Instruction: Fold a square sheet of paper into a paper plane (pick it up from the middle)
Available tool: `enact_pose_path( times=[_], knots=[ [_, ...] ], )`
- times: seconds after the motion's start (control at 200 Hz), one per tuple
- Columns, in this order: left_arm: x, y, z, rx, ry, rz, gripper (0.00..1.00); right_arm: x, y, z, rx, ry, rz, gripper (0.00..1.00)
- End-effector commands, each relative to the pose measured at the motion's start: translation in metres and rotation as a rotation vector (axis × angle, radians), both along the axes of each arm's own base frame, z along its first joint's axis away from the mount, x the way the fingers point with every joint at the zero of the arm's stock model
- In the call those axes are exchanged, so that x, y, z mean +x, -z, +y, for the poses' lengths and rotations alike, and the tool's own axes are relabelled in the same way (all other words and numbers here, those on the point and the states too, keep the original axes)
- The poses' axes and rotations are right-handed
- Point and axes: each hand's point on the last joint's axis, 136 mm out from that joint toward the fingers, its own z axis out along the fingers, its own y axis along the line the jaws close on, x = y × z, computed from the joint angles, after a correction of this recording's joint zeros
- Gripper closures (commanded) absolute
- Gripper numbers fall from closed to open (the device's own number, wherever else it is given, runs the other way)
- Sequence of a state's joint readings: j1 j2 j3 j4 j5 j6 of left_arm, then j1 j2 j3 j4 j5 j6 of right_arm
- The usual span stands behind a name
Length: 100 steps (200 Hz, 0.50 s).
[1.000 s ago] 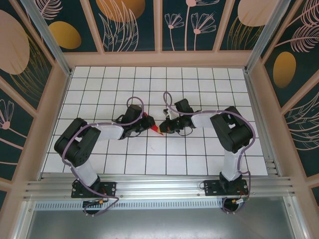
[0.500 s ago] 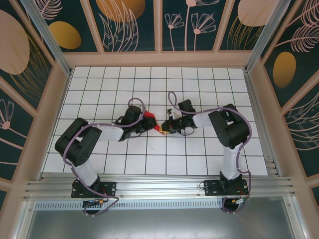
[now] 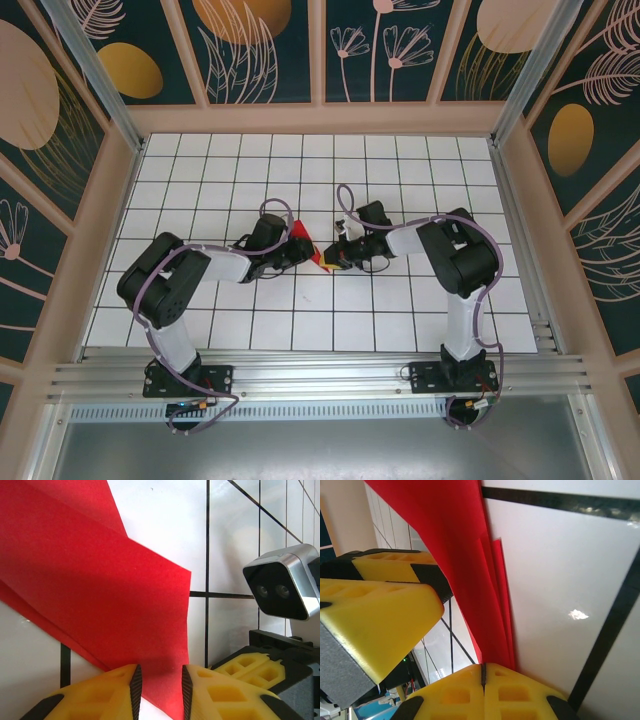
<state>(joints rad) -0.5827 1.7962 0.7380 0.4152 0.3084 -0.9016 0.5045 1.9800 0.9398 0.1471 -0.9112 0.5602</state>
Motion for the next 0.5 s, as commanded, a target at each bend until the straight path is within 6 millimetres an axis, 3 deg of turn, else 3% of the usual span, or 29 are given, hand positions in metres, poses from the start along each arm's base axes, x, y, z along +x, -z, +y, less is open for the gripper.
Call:
enact_pose_path(
  times=[0.0, 0.495],
  knots=[
    [0.006, 0.006, 0.0, 0.027, -0.002, -0.002, 0.71, -0.003, 0.005, 0.0, 0.004, -0.012, 0.031, 1.0],
    [-0.001, 0.056, 0.033, 0.332, -0.046, 0.157, 0.75, 0.001, 0.002, -0.001, -0.019, -0.002, 0.02, 0.97]
  ],
)
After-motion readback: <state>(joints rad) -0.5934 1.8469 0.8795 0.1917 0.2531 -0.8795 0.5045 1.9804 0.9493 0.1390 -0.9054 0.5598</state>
